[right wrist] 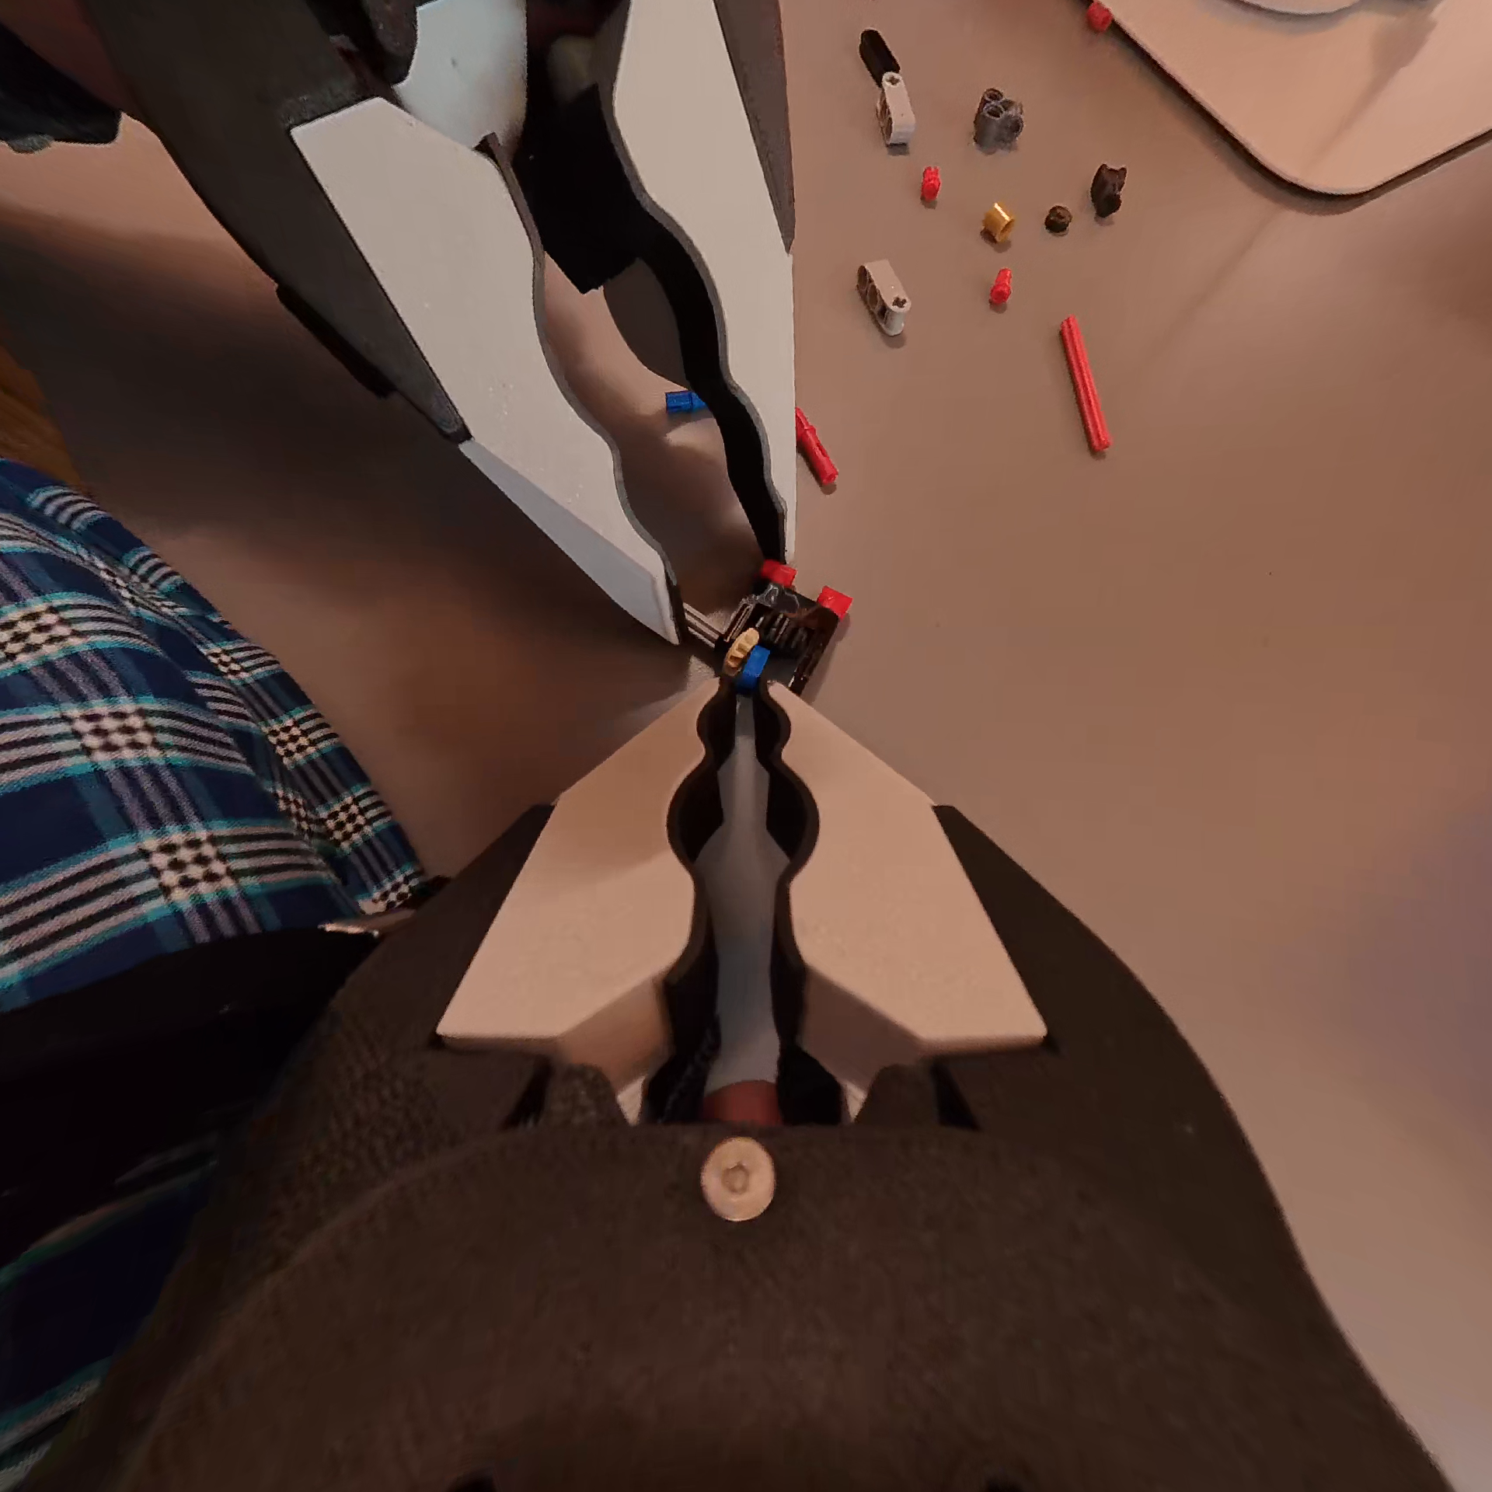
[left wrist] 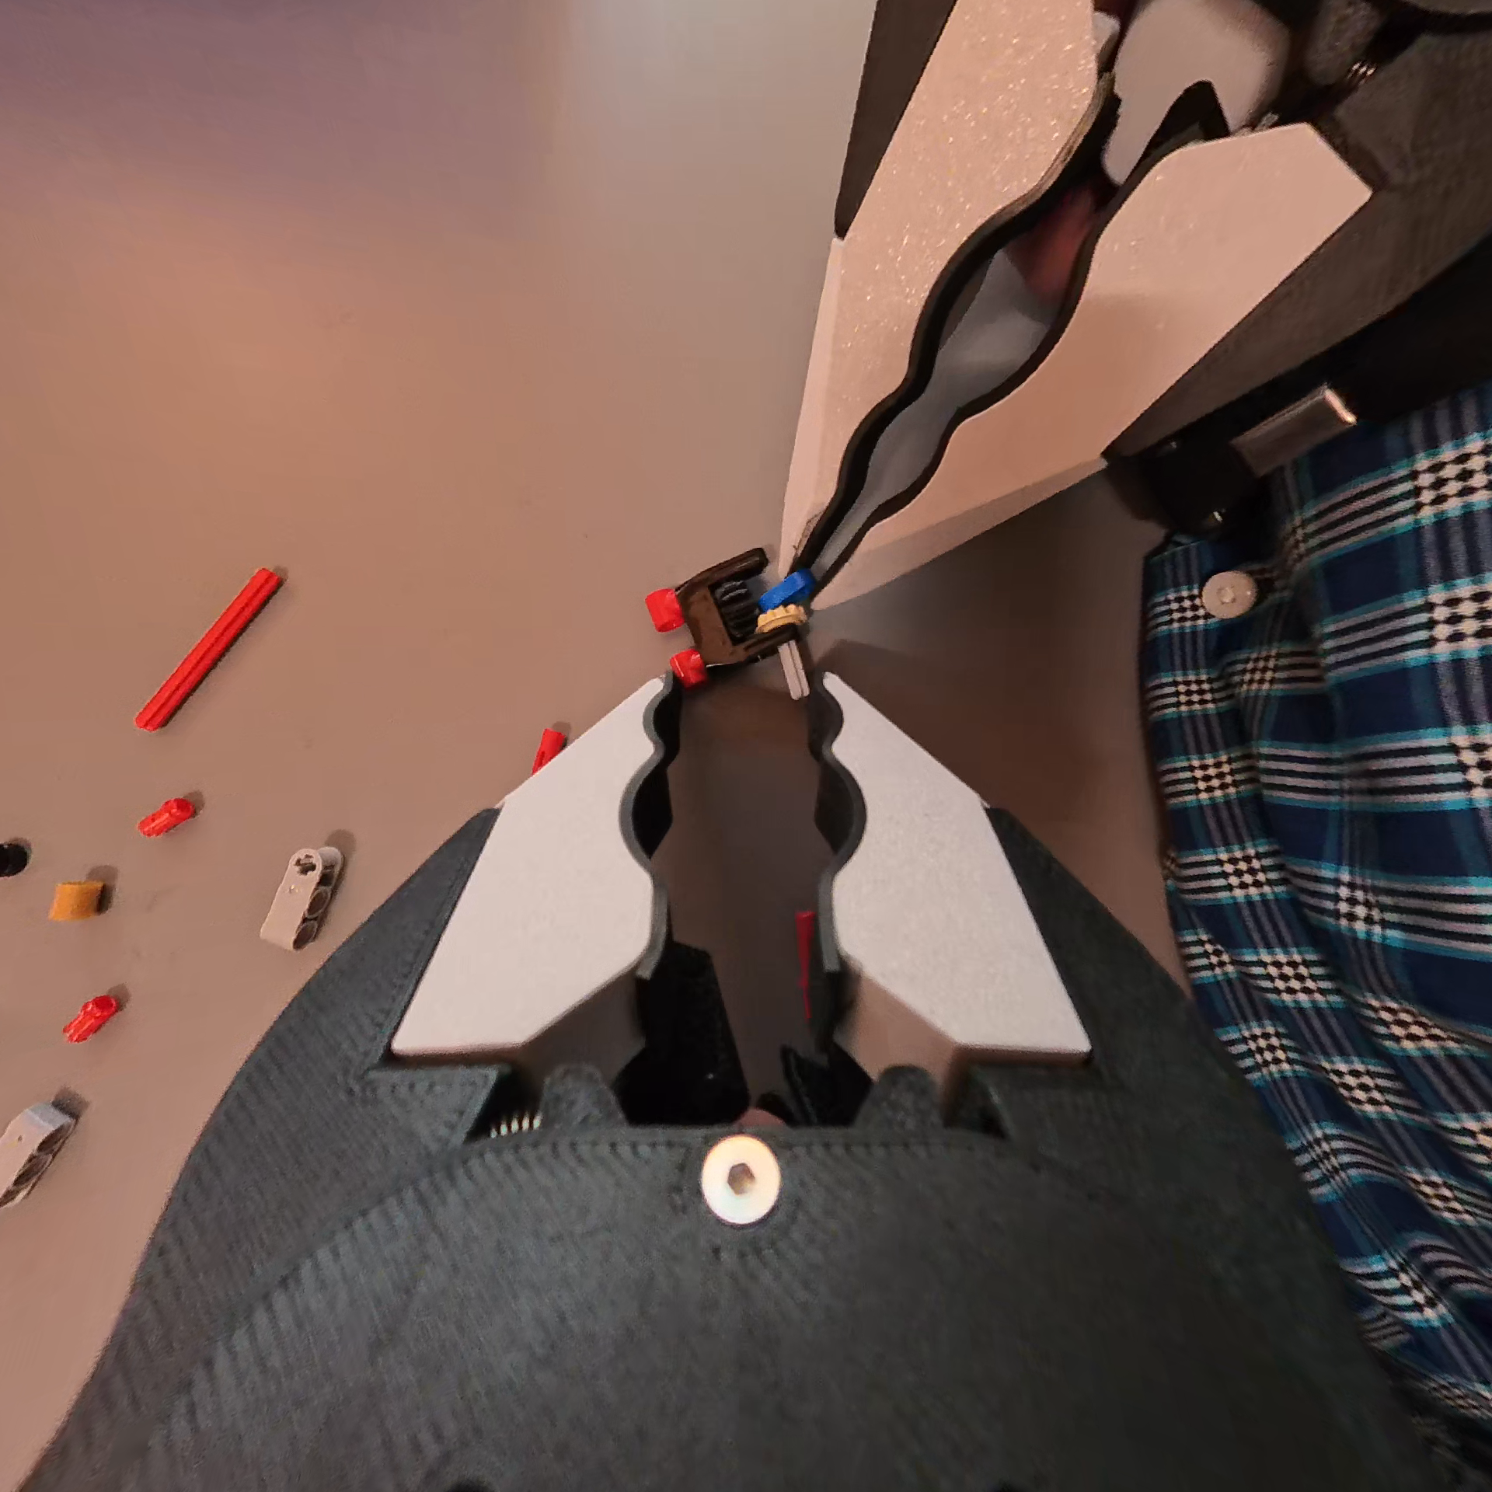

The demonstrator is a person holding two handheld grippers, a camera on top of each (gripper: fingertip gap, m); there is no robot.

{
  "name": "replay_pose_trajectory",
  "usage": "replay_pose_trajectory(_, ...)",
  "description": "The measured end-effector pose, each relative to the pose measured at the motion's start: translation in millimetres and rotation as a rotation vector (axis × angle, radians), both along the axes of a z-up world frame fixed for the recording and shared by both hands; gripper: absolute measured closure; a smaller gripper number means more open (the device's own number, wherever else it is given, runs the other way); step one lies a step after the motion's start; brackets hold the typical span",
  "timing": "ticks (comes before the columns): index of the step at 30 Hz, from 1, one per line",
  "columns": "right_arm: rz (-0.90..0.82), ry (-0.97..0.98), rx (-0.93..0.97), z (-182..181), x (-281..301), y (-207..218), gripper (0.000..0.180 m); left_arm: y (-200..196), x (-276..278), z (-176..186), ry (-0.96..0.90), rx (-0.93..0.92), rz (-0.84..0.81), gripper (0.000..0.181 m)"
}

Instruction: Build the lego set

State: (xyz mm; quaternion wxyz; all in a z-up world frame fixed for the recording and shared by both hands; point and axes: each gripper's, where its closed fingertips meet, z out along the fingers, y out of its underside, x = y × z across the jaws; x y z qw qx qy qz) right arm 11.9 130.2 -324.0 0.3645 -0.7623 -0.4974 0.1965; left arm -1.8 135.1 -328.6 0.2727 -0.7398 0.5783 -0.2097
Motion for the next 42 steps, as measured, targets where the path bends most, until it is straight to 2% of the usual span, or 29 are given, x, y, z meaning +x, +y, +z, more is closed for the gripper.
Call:
replay_pose_trajectory(12,0.01,-0.011,-0.006,-3,-1,-1,0.178,0,-1,0,-0.002,-0.007,0.005,0.15)
replay_pose_trajectory(19,0.02,-0.014,-0.008,-3,-3,-1,0.179,-6,-13,8,0.005,-0.035,-0.084,0.14)
replay_pose_trajectory(28,0.03,-0.005,-0.04,-4,-4,-3,0.179,-6,-10,1,0.047,-0.021,-0.164,0.147)
replay_pose_trajectory(33,0.033,-0.001,-0.049,-4,-4,-3,0.179,-11,-12,6,0.014,-0.06,-0.179,0.14)
replay_pose_trajectory(42,0.039,0.002,-0.054,-4,-5,-4,0.178,-10,-8,5,0.003,-0.075,-0.196,0.15)
